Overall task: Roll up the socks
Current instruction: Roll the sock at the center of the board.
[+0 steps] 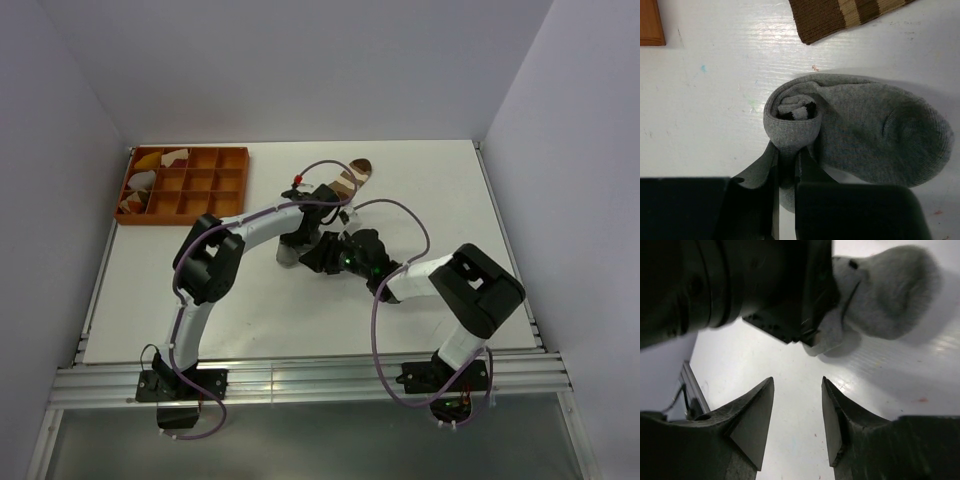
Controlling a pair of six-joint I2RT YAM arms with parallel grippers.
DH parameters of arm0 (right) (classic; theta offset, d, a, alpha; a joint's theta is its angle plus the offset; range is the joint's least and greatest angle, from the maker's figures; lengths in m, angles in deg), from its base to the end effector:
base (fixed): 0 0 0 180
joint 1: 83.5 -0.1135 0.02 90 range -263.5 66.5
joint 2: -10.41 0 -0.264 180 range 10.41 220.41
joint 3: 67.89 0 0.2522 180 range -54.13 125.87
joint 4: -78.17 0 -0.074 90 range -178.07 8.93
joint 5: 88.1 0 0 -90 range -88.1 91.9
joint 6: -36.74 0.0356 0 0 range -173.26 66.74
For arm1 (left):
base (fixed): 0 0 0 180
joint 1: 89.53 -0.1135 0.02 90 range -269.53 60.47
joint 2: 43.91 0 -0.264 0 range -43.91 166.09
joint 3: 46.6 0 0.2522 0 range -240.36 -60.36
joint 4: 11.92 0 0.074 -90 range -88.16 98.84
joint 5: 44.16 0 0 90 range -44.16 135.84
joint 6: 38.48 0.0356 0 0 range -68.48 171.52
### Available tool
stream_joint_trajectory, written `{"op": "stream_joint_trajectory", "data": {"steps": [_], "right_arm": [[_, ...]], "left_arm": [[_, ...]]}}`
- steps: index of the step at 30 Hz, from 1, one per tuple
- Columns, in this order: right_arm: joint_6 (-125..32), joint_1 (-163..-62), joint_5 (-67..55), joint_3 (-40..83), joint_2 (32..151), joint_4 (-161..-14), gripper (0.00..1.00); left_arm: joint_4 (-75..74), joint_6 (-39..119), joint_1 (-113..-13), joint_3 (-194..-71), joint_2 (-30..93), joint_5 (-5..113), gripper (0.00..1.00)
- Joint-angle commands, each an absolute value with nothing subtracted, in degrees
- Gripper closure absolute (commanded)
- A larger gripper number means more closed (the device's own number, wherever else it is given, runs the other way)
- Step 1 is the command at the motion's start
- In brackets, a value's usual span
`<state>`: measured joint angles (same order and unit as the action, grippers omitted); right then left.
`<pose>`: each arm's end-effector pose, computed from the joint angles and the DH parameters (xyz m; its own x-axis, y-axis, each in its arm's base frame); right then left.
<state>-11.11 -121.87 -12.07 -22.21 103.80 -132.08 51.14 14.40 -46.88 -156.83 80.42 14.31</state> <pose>0.2368 0.1985 0.1579 -0.6998 0.2766 -0.6586 -0.4226 0.5831 0.6939 0.3338 -0.2822 0.1683 -0.8687 0.1009 -0.4849 -0.0404 0.9613 0.2724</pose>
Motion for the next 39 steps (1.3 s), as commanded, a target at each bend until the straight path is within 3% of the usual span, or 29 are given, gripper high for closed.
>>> {"op": "stream_joint_trajectory", "data": {"steps": [1, 14, 30, 39], "right_arm": [[-16.0, -124.4, -12.7, -20.6, 106.0, -140.3, 0.48], [-28.7, -130.3, 0.2, -16.6, 111.4, -139.5, 0.42], [-34.9, -136.0, 17.1, -7.1, 118.1, -130.9, 0.42], [-35.1, -136.7, 18.0, -4.6, 122.0, -128.8, 0.45]], "left_arm": [[48.8, 13.6, -47.9, -154.2, 86.6, 24.1, 0.88], [44.5, 13.8, -50.5, -150.5, 84.1, 33.0, 0.73], [43.0, 13.9, -51.9, -149.1, 82.6, 36.7, 0.73], [40.8, 14.2, -52.5, -147.3, 80.7, 40.4, 0.73]]}}
